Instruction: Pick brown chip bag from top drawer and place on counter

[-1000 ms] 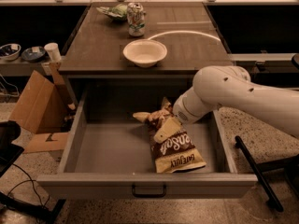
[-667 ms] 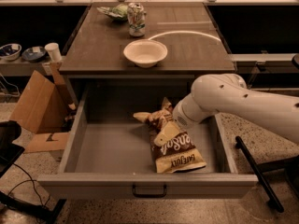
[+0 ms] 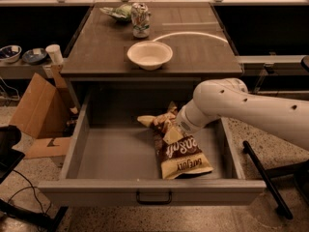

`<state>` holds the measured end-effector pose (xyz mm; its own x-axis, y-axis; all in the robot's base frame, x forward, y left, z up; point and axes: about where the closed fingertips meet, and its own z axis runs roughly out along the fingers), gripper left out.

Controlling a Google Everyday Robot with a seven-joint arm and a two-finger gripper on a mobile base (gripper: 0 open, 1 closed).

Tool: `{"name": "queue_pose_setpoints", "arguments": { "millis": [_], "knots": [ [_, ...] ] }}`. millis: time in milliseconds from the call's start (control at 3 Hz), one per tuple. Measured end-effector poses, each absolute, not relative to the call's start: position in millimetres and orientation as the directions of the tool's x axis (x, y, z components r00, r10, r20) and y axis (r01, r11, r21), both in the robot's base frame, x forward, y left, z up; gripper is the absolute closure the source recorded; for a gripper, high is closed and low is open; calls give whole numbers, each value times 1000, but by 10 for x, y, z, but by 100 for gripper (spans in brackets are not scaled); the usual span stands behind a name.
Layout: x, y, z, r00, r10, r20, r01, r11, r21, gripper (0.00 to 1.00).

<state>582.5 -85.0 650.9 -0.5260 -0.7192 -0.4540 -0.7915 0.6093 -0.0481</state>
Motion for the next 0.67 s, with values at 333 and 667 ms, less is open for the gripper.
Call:
{"name": "queue_pose_setpoints", "arguments": {
  "millis": [333, 667],
  "knots": [
    [5819, -853, 6530, -526, -718, -456, -791, 610, -49, 72],
    [5726, -912, 6876, -524, -695, -492, -775, 629, -63, 95]
  ]
}}
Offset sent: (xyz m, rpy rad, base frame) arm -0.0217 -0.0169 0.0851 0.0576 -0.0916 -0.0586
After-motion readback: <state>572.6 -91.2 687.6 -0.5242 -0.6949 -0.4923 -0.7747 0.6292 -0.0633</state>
